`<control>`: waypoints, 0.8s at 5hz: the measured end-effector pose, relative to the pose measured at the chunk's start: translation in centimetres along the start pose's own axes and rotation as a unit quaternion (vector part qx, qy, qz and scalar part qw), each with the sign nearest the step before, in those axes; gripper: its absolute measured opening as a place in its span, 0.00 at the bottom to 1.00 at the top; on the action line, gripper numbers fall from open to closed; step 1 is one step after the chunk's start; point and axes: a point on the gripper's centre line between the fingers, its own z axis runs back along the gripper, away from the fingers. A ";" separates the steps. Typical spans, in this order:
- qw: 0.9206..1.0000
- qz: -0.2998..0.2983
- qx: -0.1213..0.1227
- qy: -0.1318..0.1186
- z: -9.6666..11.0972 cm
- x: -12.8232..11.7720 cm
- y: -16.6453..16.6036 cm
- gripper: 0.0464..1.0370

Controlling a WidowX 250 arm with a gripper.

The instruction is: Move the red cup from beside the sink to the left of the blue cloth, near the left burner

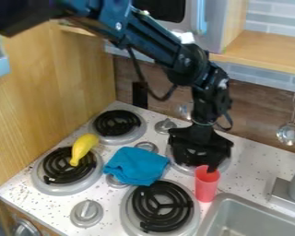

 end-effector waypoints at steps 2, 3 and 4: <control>1.000 -0.008 0.008 -0.004 -0.6 0.0 0.3 0.91; 1.000 -0.005 0.013 -0.001 -1.0 -0.4 0.5 0.62; 1.000 0.001 0.015 0.003 -1.3 -0.8 0.6 0.32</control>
